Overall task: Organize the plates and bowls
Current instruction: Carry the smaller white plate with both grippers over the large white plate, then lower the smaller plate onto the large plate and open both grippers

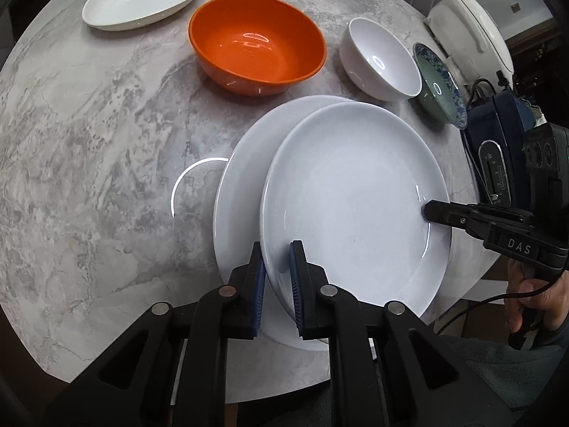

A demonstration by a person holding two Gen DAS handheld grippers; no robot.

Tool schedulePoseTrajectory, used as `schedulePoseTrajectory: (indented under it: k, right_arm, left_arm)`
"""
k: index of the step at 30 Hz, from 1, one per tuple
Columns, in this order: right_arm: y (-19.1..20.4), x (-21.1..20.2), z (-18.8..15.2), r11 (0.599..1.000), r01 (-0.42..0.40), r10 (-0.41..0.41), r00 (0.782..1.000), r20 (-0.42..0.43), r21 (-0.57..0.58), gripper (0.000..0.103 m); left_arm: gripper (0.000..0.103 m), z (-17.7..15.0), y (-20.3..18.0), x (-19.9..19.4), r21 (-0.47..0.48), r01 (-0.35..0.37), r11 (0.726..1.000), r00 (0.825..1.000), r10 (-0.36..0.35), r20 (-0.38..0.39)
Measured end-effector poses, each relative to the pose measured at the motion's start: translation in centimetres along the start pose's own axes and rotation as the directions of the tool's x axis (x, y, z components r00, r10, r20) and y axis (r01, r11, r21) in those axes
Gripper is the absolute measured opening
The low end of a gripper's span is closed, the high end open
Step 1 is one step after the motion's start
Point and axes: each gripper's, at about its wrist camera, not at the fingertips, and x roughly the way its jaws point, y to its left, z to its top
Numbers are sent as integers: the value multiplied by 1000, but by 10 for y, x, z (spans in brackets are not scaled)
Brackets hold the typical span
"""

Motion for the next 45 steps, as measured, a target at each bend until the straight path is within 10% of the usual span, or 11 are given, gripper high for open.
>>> schedulePoseTrajectory:
  k: [30, 45]
  right_arm:
    - [8, 27, -9, 983, 130, -130, 991, 6, -131, 18]
    - [45, 39, -12, 899, 302, -304, 952, 45, -318, 37]
  left_arm:
    - [22, 5, -42, 43, 183, -174, 968, 983, 160, 87]
    - [72, 4, -69, 55, 181, -187, 966, 979, 168, 115]
